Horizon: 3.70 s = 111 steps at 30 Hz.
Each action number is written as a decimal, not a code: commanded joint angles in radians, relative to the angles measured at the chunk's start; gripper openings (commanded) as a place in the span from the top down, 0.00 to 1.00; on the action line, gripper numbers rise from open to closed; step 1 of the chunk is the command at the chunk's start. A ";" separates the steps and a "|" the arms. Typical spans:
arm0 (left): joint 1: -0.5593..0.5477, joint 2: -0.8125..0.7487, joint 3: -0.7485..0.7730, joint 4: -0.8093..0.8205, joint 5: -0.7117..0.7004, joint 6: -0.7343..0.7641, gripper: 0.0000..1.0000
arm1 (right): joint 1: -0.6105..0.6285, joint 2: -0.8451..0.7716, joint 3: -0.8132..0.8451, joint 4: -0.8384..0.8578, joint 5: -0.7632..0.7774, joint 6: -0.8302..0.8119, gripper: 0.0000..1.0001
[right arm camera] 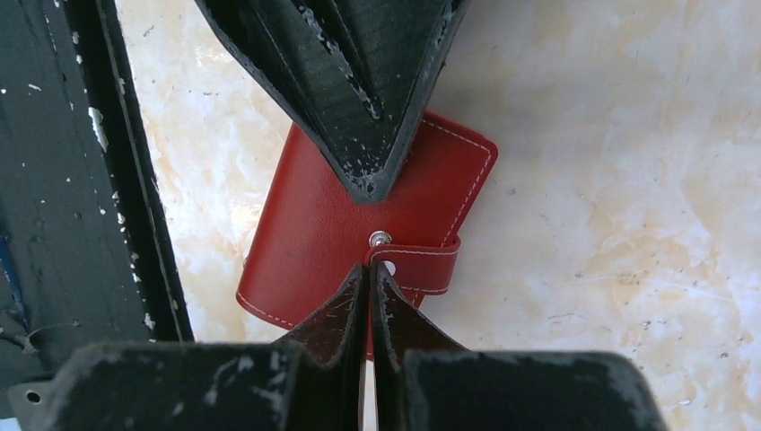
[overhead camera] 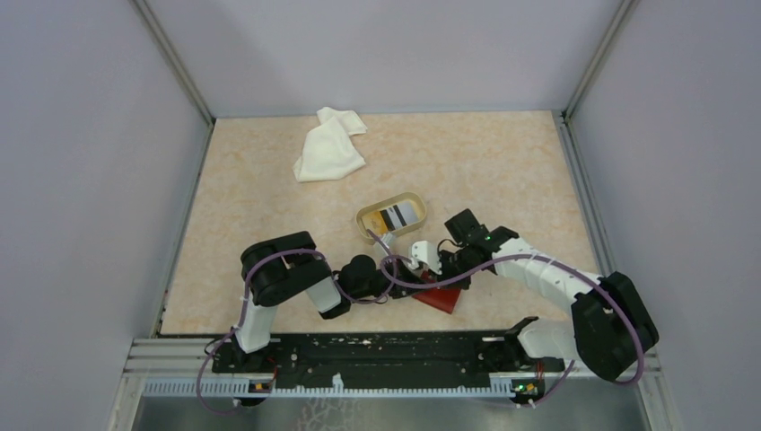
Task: Put the credit cards into the card holder
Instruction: Close the card holder at the center of the board.
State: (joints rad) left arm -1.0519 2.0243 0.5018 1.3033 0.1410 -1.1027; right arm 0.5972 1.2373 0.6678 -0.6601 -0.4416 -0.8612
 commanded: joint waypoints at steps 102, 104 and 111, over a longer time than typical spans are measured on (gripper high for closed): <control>-0.042 -0.191 0.072 -0.434 -0.148 0.108 1.00 | 0.038 -0.120 -0.038 0.087 -0.038 -0.001 1.00; -0.043 -0.189 0.077 -0.434 -0.146 0.112 1.00 | 0.038 -0.121 -0.036 0.091 -0.045 0.005 1.00; -0.049 -0.188 0.086 -0.439 -0.146 0.116 1.00 | 0.038 -0.132 -0.031 0.099 -0.069 0.019 1.00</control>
State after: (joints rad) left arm -1.0935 1.8301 0.5652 0.8864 0.0071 -1.0126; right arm 0.6197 1.1152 0.5781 -0.5762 -0.4507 -0.8612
